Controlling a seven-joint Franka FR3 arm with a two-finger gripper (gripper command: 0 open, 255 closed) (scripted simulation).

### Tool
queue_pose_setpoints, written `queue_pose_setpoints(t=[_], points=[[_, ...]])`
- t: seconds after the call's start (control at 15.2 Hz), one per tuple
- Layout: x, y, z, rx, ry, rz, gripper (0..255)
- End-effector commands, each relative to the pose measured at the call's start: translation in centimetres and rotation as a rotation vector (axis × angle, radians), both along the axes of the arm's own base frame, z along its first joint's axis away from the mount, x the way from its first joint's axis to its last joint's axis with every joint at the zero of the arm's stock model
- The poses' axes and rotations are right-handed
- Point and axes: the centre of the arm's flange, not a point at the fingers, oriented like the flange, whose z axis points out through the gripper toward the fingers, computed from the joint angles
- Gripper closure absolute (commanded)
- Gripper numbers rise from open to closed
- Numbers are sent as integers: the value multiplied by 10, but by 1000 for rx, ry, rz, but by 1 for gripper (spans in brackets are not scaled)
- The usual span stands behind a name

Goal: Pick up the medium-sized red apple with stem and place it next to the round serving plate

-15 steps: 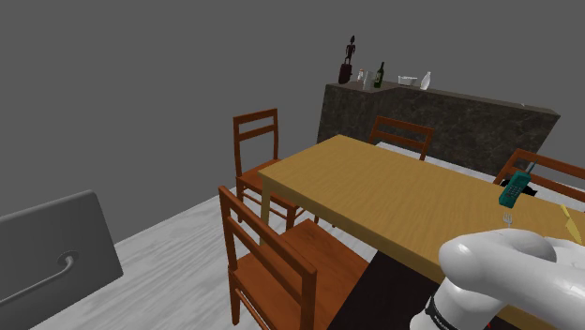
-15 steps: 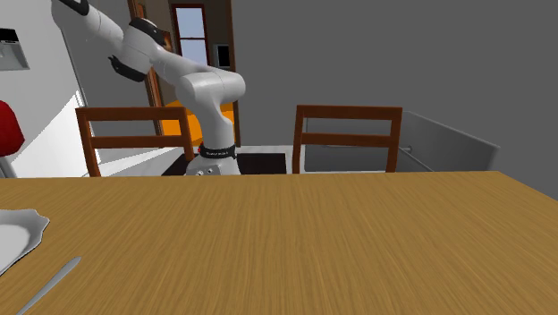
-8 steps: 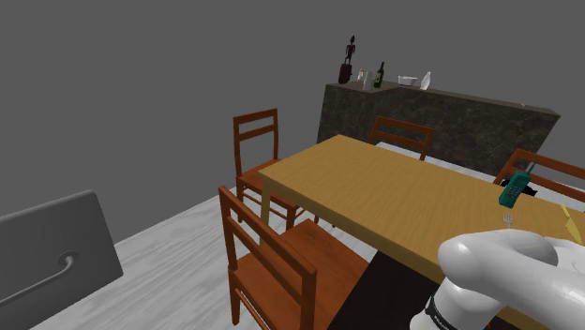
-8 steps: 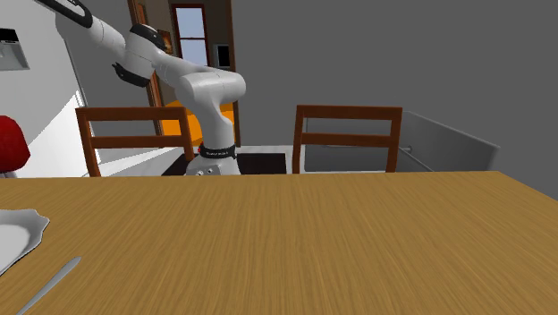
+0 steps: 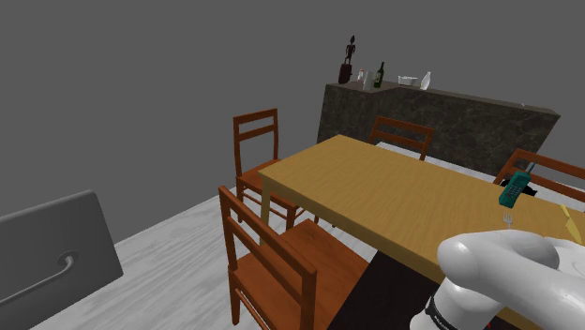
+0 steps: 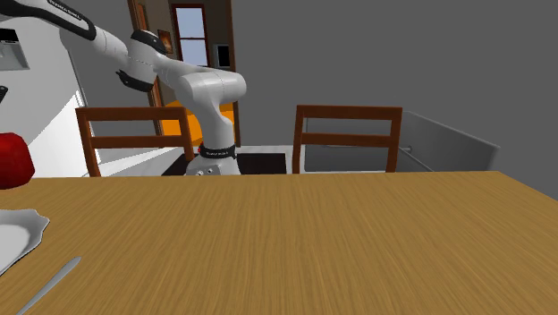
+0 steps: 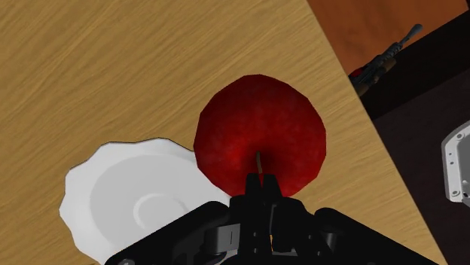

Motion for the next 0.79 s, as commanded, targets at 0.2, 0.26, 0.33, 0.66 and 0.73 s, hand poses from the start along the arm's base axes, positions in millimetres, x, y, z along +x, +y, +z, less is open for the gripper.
queue_pose_setpoints(t=[0.2,0.26,0.33,0.66,0.73], points=[[0,1,-31,0,0,0,255],[0,1,-31,0,0,0,255],[0,1,-31,0,0,0,255],[0,1,-31,0,0,0,255],[0,1,-31,0,0,0,255]])
